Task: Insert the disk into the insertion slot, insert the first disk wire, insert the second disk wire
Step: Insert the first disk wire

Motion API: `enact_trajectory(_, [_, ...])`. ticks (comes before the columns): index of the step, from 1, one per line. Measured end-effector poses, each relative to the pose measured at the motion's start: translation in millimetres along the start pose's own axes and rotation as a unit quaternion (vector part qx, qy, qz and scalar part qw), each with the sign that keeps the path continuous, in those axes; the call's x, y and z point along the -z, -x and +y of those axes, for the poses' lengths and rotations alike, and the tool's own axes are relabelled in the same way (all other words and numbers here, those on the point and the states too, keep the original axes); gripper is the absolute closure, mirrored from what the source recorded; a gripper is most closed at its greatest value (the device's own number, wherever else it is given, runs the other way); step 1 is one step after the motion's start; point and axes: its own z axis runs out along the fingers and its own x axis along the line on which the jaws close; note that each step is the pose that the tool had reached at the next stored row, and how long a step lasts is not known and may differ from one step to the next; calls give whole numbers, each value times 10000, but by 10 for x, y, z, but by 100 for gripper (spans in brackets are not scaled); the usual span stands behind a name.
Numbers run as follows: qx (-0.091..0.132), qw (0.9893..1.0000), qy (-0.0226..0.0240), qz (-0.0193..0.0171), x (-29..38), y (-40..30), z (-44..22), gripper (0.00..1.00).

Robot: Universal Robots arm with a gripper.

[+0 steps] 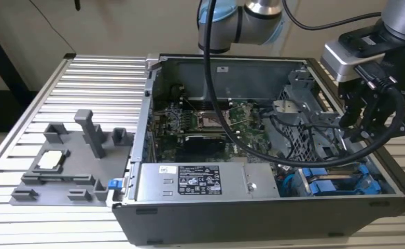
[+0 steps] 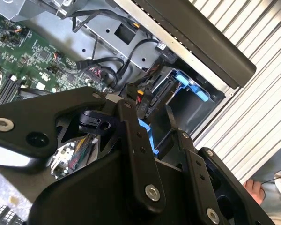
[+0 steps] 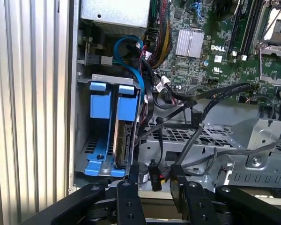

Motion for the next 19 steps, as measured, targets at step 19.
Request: enact_trajectory(19, [5,10000,10,27,-5,-1,1,81])
